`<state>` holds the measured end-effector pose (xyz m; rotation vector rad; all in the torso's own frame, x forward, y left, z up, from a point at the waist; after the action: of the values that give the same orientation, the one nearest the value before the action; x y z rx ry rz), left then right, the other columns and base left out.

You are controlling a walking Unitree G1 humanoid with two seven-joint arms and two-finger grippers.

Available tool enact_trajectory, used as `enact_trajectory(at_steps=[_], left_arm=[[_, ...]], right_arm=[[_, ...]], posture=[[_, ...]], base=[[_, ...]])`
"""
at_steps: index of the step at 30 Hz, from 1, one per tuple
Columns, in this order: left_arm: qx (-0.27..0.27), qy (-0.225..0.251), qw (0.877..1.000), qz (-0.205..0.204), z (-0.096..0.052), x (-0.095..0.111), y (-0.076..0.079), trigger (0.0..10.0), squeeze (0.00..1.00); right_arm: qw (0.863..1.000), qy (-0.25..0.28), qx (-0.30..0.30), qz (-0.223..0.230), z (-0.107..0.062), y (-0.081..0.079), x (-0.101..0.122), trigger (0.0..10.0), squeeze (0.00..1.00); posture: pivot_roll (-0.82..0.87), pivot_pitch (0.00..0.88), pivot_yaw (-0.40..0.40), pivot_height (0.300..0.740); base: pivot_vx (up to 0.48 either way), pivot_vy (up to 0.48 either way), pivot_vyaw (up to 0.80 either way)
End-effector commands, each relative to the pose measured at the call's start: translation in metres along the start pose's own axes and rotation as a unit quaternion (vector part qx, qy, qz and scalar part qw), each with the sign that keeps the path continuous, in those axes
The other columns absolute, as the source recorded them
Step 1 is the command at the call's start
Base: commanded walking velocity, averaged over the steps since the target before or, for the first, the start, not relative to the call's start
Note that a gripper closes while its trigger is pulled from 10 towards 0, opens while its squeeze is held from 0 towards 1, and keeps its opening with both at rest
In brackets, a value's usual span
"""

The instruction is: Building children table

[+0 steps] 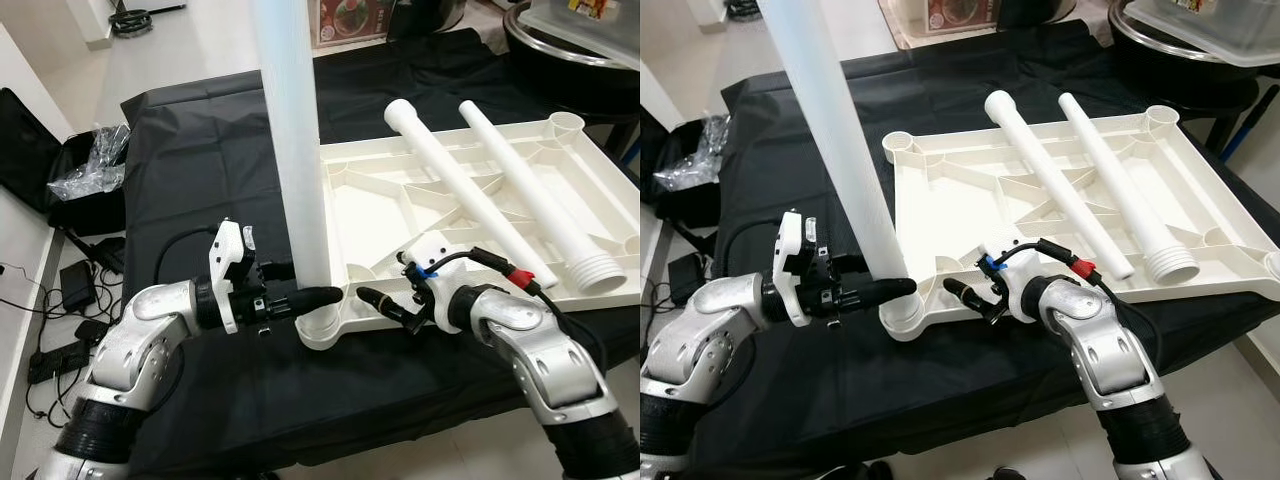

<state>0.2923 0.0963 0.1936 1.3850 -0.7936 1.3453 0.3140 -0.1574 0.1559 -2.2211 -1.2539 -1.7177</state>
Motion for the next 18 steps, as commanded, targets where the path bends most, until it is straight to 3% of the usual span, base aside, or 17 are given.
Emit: enact_trajectory(at_steps=[1, 9, 13, 16, 17, 18], left_arm=[[0.016, 0.023, 1.000, 0.014, -0.003, 0.013, -0.002, 10.0, 1.00], [0.081, 0.034, 0.994, 0.069, -0.015, 0.016, 0.012, 10.0, 1.00], [0.107, 0.034, 0.991, 0.071, -0.016, 0.012, 0.018, 10.0, 1.00], [0.180, 0.024, 0.980, 0.082, -0.020, -0.003, 0.028, 10.0, 1.00], [0.201, 0.029, 0.976, 0.076, -0.018, -0.007, 0.032, 10.0, 0.00], [0.219, 0.031, 0.972, 0.076, -0.016, -0.010, 0.035, 10.0, 0.00]], right_arm=[[0.998, -0.049, 0.025, 0.021, 0.004, -0.014, -0.024, 10.0, 0.00], [0.998, -0.047, 0.029, 0.022, 0.004, -0.019, -0.022, 10.0, 0.00], [0.998, -0.048, 0.028, 0.023, 0.004, -0.019, -0.023, 10.0, 0.00], [0.998, -0.048, 0.028, 0.024, 0.003, -0.018, -0.024, 10.0, 0.00], [0.998, -0.048, 0.029, 0.025, 0.003, -0.018, -0.024, 10.0, 0.00], [0.998, -0.048, 0.030, 0.025, 0.003, -0.017, -0.024, 10.0, 0.00]], posture=[[-0.04, 0.185, 0.049, 0.740], [-0.03, 0.192, 0.054, 0.740], [-0.02, 0.192, 0.057, 0.740], [-0.01, 0.194, 0.057, 0.740], [-0.01, 0.194, 0.057, 0.740], [0.00, 0.194, 0.057, 0.740]], base=[[0.000, 0.000, 0.00], [0.000, 0.000, 0.00], [0.000, 0.000, 0.00], [0.000, 0.000, 0.00], [0.000, 0.000, 0.00], [0.000, 0.000, 0.00]])
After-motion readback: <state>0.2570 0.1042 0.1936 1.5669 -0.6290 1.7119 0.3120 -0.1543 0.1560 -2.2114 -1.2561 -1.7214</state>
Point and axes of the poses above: a point about 5 cm out from each wrist's last joint towards the gripper, its own z axis pointing out of the wrist towards the gripper, its own x axis along the axis of the wrist's last joint, y = z × x, the point moved 2 cm from there along z, pointing out of the wrist towards the gripper, and after that the axes turned 10 degrees about -z, right-handed, at the moved point
